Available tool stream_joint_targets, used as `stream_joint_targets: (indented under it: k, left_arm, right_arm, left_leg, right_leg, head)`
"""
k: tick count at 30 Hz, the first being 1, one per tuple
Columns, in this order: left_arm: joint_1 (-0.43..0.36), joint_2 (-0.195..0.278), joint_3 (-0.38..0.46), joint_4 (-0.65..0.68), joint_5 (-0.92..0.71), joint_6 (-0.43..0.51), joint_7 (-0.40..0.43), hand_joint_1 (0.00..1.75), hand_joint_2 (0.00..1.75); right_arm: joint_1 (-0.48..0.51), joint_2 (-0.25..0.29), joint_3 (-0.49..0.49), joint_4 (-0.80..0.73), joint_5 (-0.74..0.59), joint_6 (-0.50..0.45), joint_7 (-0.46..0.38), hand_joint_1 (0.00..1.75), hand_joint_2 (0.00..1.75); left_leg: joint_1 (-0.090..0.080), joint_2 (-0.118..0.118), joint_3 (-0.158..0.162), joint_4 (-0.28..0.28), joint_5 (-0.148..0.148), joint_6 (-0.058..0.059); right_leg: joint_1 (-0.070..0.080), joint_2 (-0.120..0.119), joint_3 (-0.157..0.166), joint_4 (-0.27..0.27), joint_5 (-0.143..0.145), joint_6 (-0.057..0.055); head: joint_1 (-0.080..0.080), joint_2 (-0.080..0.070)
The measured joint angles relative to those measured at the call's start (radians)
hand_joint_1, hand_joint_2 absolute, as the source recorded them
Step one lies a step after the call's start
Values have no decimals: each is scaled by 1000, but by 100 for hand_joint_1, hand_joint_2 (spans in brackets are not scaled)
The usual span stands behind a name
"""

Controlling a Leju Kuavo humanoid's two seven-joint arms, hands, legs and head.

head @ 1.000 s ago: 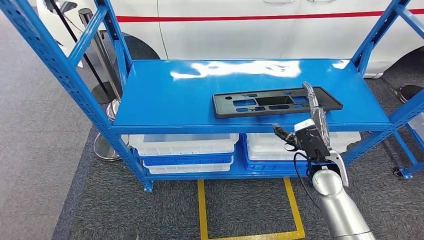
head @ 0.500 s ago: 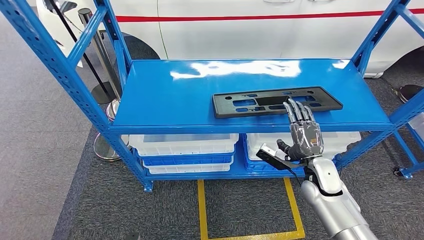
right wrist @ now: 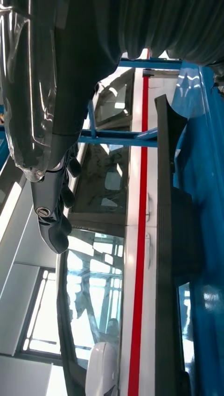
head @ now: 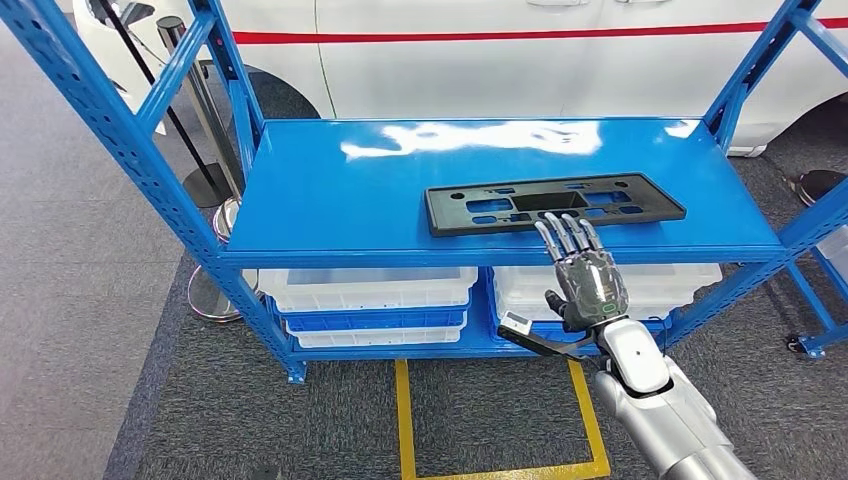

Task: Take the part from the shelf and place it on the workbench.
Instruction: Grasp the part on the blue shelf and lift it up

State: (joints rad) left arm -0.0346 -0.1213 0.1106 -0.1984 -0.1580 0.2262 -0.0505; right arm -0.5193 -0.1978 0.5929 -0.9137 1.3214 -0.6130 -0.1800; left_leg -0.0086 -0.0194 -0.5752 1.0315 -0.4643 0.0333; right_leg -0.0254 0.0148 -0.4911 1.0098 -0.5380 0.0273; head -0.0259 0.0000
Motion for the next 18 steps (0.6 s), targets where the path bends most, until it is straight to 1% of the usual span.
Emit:
stream_joint_targets:
  k: [8, 12, 18]
  left_arm:
    - [0, 0, 0, 0, -4, -3, -3, 0, 0]
    - [0, 0, 0, 0, -6, -9, 6, 0, 175]
    - [-1, 0, 0, 0, 0, -32, 26, 0, 175]
  right_arm:
    - [-27, -2, 36, 16, -11, 7, -9, 0, 175]
    - [-33, -2, 50, 12, -35, 17, -17, 0, 175]
    - [-43, -1, 63, -6, -65, 47, -20, 0, 175]
  left_leg:
    - [0, 0, 0, 0, 0, 0]
    - [0, 0, 0, 0, 0, 0]
    - [0, 0, 0, 0, 0, 0]
  right_leg:
    - [0, 0, 0, 0, 0, 0]
    - [0, 0, 0, 0, 0, 0]
    - [0, 0, 0, 0, 0, 0]
  head:
    - [0, 0]
    - [0, 0]
    - [0, 0]
